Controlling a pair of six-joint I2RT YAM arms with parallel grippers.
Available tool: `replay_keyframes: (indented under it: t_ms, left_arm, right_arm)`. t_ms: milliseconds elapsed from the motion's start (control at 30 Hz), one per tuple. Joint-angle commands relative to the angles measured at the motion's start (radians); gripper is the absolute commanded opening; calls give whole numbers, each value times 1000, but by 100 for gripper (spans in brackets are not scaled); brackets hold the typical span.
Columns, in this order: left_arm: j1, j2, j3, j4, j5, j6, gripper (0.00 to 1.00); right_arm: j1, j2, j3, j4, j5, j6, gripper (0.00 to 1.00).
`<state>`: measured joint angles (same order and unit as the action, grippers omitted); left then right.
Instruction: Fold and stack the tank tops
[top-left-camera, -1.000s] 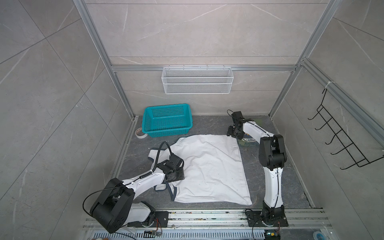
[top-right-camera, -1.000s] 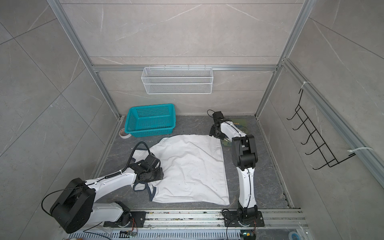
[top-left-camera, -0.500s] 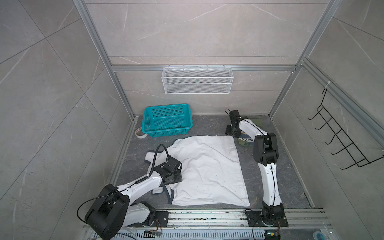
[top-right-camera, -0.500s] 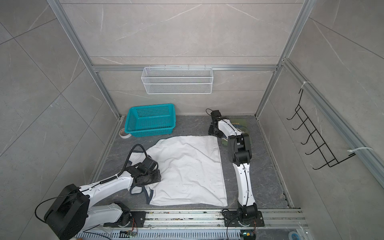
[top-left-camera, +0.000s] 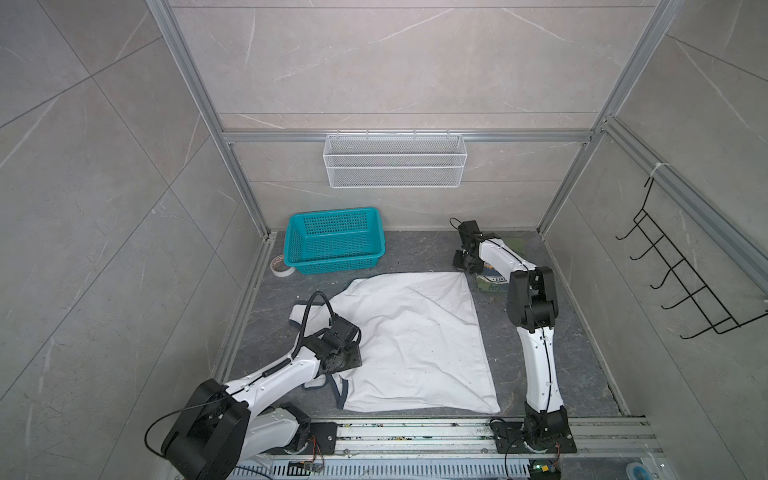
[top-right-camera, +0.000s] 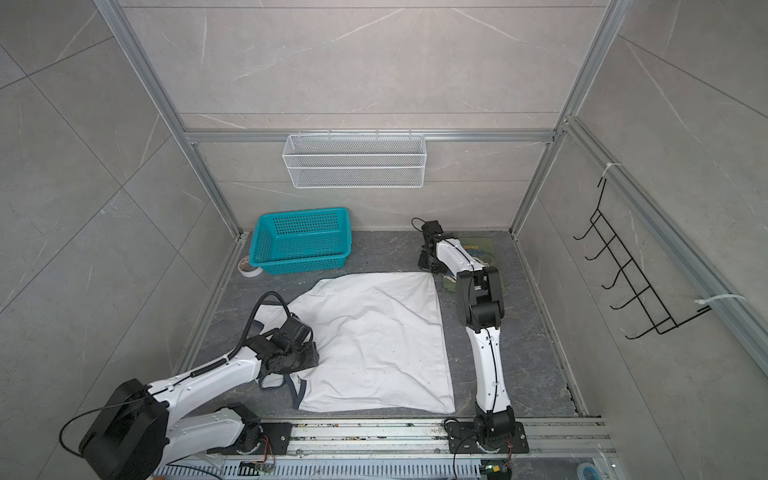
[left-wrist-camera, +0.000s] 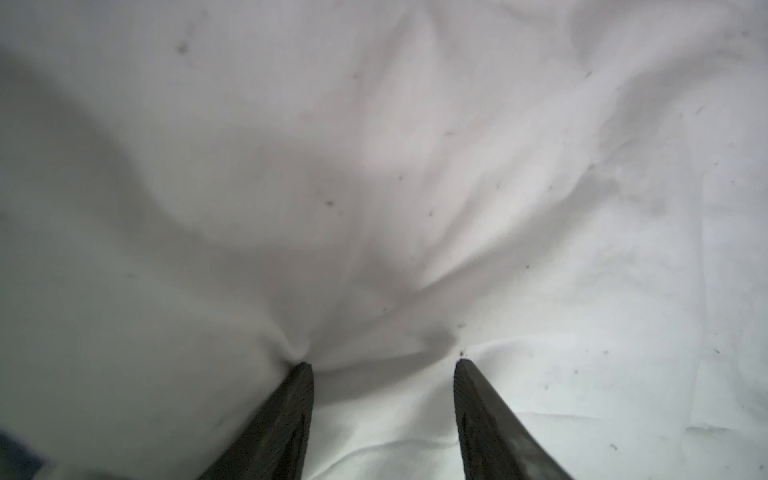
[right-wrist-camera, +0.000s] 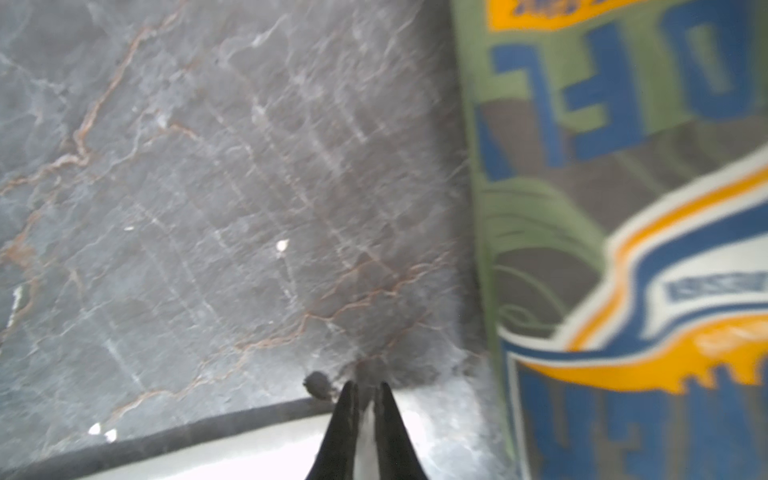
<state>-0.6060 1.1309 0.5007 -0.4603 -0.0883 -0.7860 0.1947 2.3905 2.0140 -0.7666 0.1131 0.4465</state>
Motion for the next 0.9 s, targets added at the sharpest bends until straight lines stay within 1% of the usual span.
replay_keyframes:
  t_ms: [0,67,133,233,300,367,400,500,600,633,700,800,867]
  left_arm:
    - [6,-69,-36,-86,-6,-35,58]
    - [6,-83,-43,-79,18,-30,58]
    - [5,-94,-45,-62,60,-18,58]
    - [3,-143,3,-79,94,10,58]
    - [7,-183,87,-128,80,34,60]
    - [34,-199,194,-192,3,62,65]
    - [76,-194,246,-206,-17,83,67]
    - [284,-142,345,-179,12,119,67]
    - [490,-39,395,-125,32,125,66]
    - [550,2,402,-97,32,124,66]
    - [651,76,401,-34,83,117,65]
    - [729,187,405,57,86,119,65]
    - [763,259,415,111,113,129,64]
  right_arm:
    - [-17,-65,5,-16,80,-23,11]
    - [-18,-81,-2,-7,88,-27,10]
    - [-17,-99,-12,8,65,-36,9]
    - [-17,-148,-64,46,26,-46,8]
    - [-16,-199,-127,92,-7,-55,9]
    - [-16,-243,-186,133,-26,-55,9]
    - [-16,-261,-208,150,-30,-57,9]
    - [-17,-276,-228,166,-31,-63,9]
    - [-16,-266,-216,151,-36,-69,9]
    - [-16,-267,-216,152,-41,-71,9]
    - [-16,-271,-221,155,-45,-73,9]
    - [-17,-272,-217,155,-49,-78,9]
    - [-19,-272,-215,155,-54,-78,9]
